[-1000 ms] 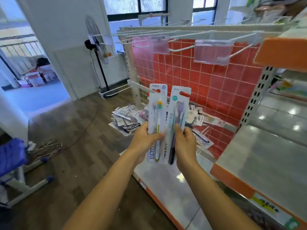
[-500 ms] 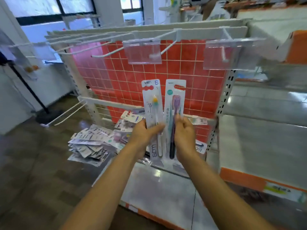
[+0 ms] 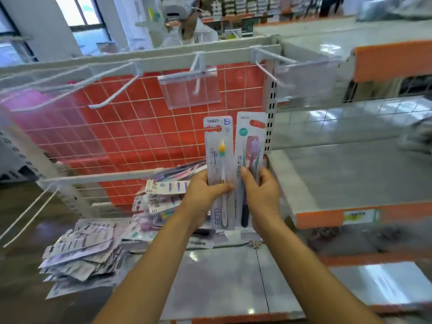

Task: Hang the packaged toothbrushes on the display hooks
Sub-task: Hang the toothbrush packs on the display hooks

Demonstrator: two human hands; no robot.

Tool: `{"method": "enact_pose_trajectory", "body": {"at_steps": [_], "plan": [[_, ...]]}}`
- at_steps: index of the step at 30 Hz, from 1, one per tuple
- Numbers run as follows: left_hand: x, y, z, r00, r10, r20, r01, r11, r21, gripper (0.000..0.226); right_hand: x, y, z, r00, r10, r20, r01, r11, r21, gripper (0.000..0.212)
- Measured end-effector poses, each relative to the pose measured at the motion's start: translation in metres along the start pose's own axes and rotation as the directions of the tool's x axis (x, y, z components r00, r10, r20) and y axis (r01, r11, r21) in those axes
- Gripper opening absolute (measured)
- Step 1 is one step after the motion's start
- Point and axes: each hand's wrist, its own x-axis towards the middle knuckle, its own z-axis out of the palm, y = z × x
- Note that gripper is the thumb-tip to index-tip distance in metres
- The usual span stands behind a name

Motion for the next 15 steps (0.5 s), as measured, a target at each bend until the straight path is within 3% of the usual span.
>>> {"method": "enact_pose_trajectory", "body": {"at_steps": [5, 9, 13, 15], "plan": [[0.003, 0.010, 0.012, 0.999, 0.025, 0.041, -0.022, 0.997, -0.073, 0.027, 0.002, -0.015, -0.011, 0.993, -0.062, -0.100, 0.061, 0.998, -0.010, 0.011], [0.003, 0.017, 0.021, 0.993, 0.064, 0.099, -0.056, 0.995, -0.080, 0.026, 0.001, -0.023, -0.020, 0.987, -0.122, -0.101, 0.125, 0.992, 0.014, 0.017], [0.004, 0.022, 0.029, 0.986, 0.104, 0.131, -0.092, 0.992, -0.092, 0.026, 0.001, -0.027, -0.027, 0.972, -0.193, -0.133, 0.196, 0.980, 0.017, 0.004], [0.004, 0.024, 0.034, 0.984, 0.113, 0.138, -0.102, 0.991, -0.082, 0.027, 0.003, -0.029, -0.029, 0.965, -0.210, -0.157, 0.216, 0.976, 0.022, 0.010]]}}
